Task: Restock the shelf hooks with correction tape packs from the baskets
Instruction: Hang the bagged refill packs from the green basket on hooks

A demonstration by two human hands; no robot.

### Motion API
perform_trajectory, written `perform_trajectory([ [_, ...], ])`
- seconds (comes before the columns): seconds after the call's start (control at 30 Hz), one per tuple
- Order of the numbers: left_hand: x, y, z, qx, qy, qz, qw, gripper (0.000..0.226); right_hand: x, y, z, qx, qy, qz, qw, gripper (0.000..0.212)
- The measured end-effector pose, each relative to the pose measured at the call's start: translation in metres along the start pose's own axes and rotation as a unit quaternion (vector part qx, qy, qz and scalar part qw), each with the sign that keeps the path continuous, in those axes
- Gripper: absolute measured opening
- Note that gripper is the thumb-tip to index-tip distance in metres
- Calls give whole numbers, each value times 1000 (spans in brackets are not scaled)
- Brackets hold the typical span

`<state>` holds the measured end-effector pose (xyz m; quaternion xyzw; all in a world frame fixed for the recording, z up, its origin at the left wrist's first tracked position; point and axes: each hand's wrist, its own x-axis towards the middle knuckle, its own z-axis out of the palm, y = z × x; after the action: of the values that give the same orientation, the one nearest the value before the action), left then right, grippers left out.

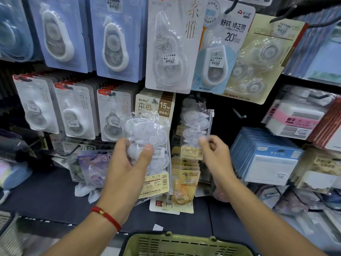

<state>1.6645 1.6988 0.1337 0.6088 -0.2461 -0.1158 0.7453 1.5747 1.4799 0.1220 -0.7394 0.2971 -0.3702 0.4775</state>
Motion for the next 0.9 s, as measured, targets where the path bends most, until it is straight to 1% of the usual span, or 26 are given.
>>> perform_trajectory([
  [0.1, -2, -3, 3, 25, -7, 11, 1000, 23, 47, 0, 13, -6, 27, 38, 999, 29],
  [0.17, -3, -5, 4, 43, -15, 17, 999, 25, 67, -1, 20, -34, 24, 89, 995, 48],
  [0.23, -3, -6, 3, 51, -22, 18, 998, 29, 73, 1, 24, -108, 21, 117, 987, 65],
  [0.27, -3, -6, 3, 48, -23, 16, 998, 29, 70, 1, 24, -145, 30, 106, 983, 67],
  [0.3, -2, -6, 2, 43, -22, 14, 999, 27, 62, 1, 24, -173, 42, 78, 981, 63],
  [0.33, 0, -6, 1, 40, -19, 13, 999, 25, 50, -1, 24, -184, 44, 39, 981, 56],
  [0.37, 0, -6, 1, 38, -15, 13, 999, 23, 35, -4, 25, -184, 28, -2, 982, 47],
  [0.4, 1, -6, 1, 37, -11, 12, 999, 23, 20, -7, 24, -174, -3, -38, 984, 40],
  [0.47, 2, -7, 1, 28, -5, 5, 1000, 25, -11, -17, 23, -102, -78, -60, 990, 30],
  [0.53, 1, -6, 2, 10, -9, -2, 1000, 35, -38, -30, 19, -27, -146, -61, 987, 35],
  [0.6, 0, -5, 4, -6, -16, 0, 1000, 47, -55, -42, 16, -10, -177, -71, 982, 42],
  [0.7, -2, -5, 8, -25, -28, 13, 999, 55, -65, -52, 13, 6, -163, -94, 982, 49],
  [0.77, -2, -4, 8, -30, -27, 15, 999, 57, -67, -54, 11, 25, -149, -96, 984, 51],
  [0.87, 0, -6, 3, -12, -14, 15, 1000, 47, -68, -56, 4, 61, -113, -71, 989, 56],
  [0.9, 1, -7, 1, -2, -11, 16, 1000, 45, -66, -56, 1, 59, -95, -78, 991, 51],
])
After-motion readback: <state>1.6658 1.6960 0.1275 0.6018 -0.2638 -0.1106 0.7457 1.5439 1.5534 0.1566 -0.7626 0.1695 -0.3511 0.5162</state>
